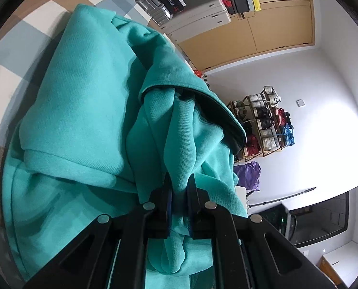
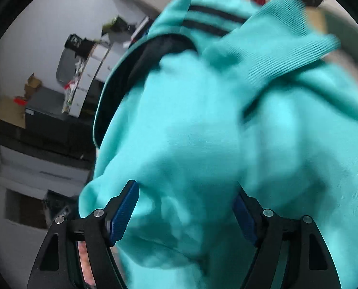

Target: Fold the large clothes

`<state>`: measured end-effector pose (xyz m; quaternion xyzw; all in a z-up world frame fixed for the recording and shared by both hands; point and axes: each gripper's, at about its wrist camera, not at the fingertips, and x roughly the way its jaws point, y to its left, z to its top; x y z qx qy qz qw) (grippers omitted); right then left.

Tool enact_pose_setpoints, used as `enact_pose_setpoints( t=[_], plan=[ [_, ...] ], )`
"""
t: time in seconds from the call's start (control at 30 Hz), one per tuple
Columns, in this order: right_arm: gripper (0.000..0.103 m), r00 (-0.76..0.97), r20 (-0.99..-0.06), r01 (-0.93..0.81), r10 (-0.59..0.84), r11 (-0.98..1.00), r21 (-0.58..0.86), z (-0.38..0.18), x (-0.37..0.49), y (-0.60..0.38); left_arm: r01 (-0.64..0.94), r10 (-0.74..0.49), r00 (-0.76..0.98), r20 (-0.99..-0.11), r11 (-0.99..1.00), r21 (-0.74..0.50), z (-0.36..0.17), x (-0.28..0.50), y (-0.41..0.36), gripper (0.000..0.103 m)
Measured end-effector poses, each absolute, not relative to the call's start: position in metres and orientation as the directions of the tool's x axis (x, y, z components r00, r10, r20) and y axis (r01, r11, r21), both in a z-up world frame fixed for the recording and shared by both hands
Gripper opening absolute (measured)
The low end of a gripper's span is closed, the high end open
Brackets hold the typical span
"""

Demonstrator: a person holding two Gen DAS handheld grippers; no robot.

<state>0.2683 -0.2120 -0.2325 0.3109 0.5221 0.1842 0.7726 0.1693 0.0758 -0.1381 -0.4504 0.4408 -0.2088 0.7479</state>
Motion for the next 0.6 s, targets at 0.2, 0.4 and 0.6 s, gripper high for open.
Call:
enact_pose_setpoints(
  t=[0.2,0.4,0.6],
  plan=[
    [0.014,0.427,-0.701,-0.091,0.572,0.798,0.596,-0.201,0.305,-0.172,-0.081,-0.708,0.531,-0.465,0.503,-0.86,-0.137,0.168,0.079,0.004],
    [0.008,0.597,-0.522,-0.322,0.61,0.777,0.54,-0.127,0.341,-0.159,-0.076,-0.69,0.567,-0.449,0.5,-0.863,-0.138,0.17,0.081,0.004],
    [0.008,0.63,-0.494,-0.262,0.599,0.763,0.591,-0.176,0.333,-0.209,-0.077,-0.698,0.541,-0.469,0.514,-0.854,-0.145,0.178,0.076,0.004]
  ],
)
